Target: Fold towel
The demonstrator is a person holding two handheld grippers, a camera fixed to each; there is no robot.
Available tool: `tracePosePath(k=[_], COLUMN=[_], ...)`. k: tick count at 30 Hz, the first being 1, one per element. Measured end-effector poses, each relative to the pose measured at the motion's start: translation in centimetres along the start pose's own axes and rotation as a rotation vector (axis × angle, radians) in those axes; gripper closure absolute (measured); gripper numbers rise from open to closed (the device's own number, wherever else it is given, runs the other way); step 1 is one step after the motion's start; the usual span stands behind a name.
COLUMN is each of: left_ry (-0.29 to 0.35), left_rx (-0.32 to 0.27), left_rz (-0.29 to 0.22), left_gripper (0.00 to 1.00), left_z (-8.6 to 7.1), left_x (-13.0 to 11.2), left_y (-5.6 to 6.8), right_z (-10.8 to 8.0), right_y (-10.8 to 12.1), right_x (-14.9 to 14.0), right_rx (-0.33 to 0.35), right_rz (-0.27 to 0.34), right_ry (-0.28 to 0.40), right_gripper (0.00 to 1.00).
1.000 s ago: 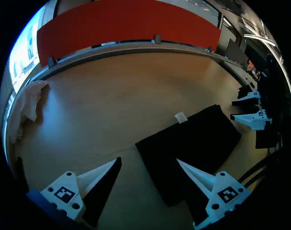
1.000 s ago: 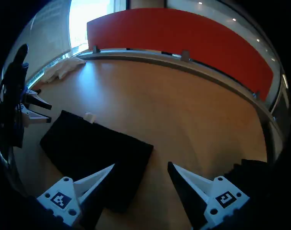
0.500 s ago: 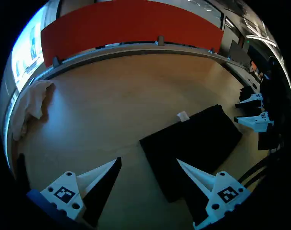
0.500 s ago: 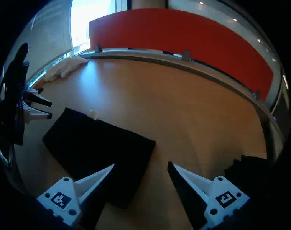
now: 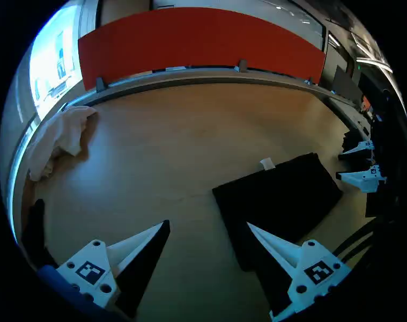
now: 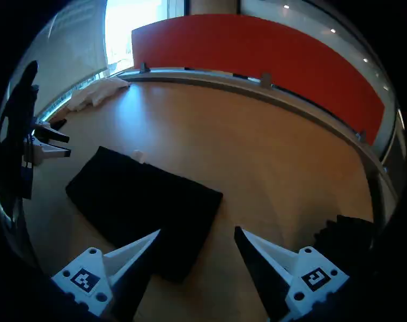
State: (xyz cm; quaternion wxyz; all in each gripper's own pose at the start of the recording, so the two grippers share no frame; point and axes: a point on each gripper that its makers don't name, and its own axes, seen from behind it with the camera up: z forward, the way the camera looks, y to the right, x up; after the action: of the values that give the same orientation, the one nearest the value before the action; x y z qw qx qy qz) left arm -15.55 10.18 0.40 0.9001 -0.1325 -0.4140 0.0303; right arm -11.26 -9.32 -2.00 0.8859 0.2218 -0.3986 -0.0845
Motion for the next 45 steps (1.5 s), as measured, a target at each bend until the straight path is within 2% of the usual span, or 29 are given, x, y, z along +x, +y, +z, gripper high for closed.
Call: tracePosePath(k=[11, 23, 39, 45], left_ry=[0.011, 0.002, -0.025, -0.032], left_rx=[0.058, 0.104, 0.132, 0.143], left_rz=[-0.067, -0.11, -0.134, -0.136], left_gripper=[0.04, 0.05, 0.04, 0.05], left_z=[-2.6, -5.5, -8.1, -9.0], left_x=[-1.6, -4.4, -7.7, -8.5], left_y=[-1.5, -3.1, -3.8, -4.3], right_z=[-0.1, -0.3, -1.1, -1.4], right_y=[-0.6, -1.2, -2.1, -2.7], right_x=[-0.4, -2.0, -5.1, -6.3], right_rx=[0.034, 0.045, 0.066, 0.086], right_rz=[-0.03, -0.056, -0.084, -0.097], right_ry=[-0.01, -0.025, -0.061, -0.078], right_gripper=[0.03, 0.03, 0.04, 0.11])
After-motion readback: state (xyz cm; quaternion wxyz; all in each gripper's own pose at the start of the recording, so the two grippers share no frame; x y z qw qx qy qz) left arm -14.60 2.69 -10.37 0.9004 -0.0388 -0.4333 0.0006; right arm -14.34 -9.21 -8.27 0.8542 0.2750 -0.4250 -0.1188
